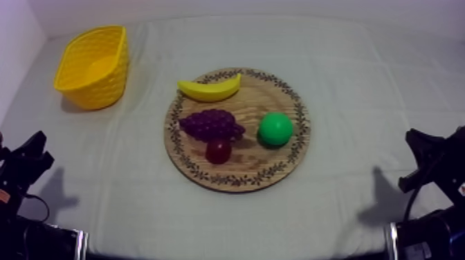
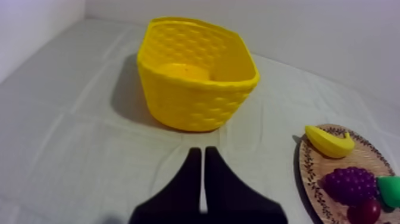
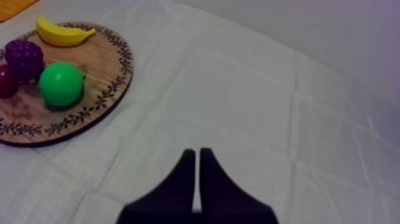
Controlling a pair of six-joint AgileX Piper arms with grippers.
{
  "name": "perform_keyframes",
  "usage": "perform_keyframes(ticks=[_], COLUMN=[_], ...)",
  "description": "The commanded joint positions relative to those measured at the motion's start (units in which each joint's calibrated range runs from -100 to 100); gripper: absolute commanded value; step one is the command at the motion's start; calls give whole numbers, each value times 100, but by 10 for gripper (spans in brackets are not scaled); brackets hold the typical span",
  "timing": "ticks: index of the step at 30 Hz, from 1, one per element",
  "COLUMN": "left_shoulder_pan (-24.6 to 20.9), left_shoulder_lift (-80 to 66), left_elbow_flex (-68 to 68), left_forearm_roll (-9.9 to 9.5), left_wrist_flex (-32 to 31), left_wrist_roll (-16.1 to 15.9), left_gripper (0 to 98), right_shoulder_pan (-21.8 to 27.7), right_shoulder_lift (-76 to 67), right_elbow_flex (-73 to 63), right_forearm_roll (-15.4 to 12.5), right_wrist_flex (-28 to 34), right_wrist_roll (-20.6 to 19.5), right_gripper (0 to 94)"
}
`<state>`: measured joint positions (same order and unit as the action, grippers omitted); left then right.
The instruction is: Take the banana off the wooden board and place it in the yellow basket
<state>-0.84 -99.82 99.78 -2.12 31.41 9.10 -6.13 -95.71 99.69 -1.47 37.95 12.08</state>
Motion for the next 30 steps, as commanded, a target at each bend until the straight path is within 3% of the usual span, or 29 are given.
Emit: perform_keyframes(ticks=[1,19,23,30], left_shoulder_pan=[-57,-37,-14,160], left_shoulder_lift=[0,14,254,1402], left_elbow_flex=[0,-6,-115,-1392], left_forearm_roll=[-10,-14,-216,-466], left_wrist_flex=[149,175,186,-38], left_wrist_roll=[-726,-779,-495,-412], left_gripper=[1,1,1,1], right_shoulder_pan=[1,1,1,1], right_shoulder_lift=[-4,-4,-4,-4], right_elbow_flex=[-3,-3,-3,-3], right_forearm_roll=[-2,-2,-2,-2], right_wrist_flex=[3,3,3,3], right_wrist_roll=[0,0,0,0], right_gripper=[5,5,5,5])
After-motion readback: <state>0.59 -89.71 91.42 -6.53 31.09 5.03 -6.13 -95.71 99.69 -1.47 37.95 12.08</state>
